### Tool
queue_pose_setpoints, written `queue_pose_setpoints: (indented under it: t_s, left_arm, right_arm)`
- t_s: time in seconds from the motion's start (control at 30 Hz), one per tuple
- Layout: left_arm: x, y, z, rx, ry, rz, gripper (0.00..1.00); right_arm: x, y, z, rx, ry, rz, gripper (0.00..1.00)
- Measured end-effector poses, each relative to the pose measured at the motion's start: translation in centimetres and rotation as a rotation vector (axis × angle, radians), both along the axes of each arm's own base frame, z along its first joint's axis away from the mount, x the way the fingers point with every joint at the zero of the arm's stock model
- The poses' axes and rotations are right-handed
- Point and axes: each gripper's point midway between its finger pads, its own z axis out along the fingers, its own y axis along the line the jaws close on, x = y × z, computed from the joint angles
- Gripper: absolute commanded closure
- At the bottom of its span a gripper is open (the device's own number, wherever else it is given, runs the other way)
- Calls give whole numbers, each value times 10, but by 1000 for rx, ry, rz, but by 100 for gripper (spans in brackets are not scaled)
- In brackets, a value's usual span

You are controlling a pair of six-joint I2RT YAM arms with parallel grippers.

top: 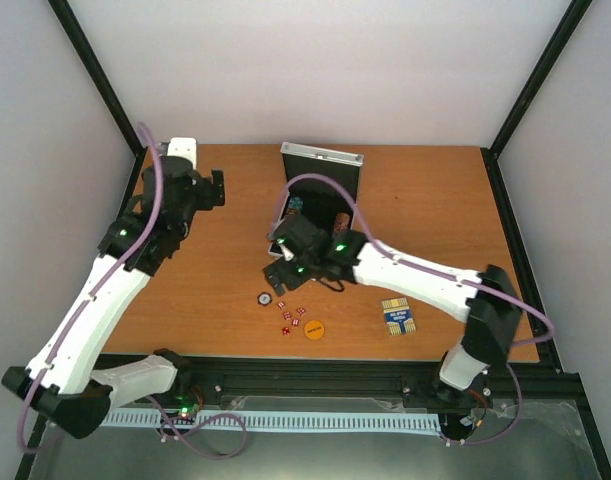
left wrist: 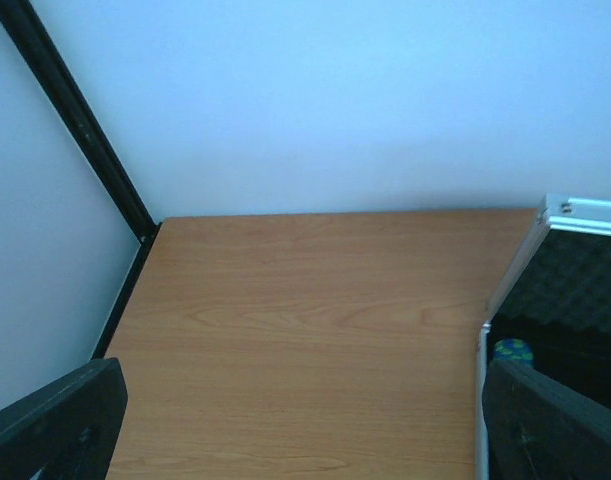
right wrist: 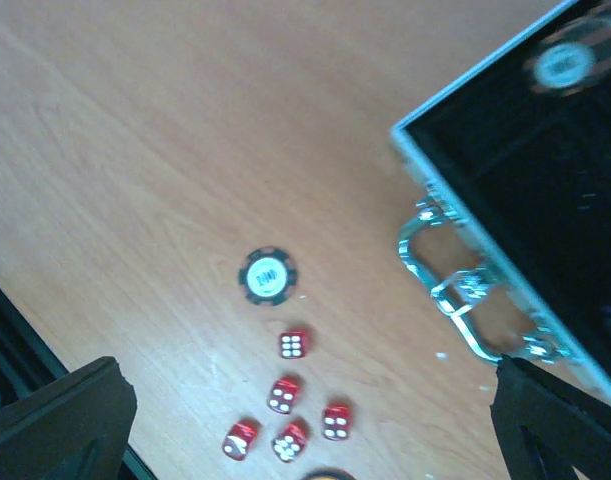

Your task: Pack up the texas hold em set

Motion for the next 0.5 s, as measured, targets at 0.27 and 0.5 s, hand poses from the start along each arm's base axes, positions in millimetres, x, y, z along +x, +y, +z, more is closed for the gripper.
queue_pose_setpoints:
  t_s: [0.27,0.5]
  left_arm:
    - [-35,16,19,-116,-44,31,0]
    - [-53,20,29,-169,-77,11,0]
  right_arm:
    - [-29,56,-71,-174,93,113,4]
    - [-32,76,-100,-259,131,144,9]
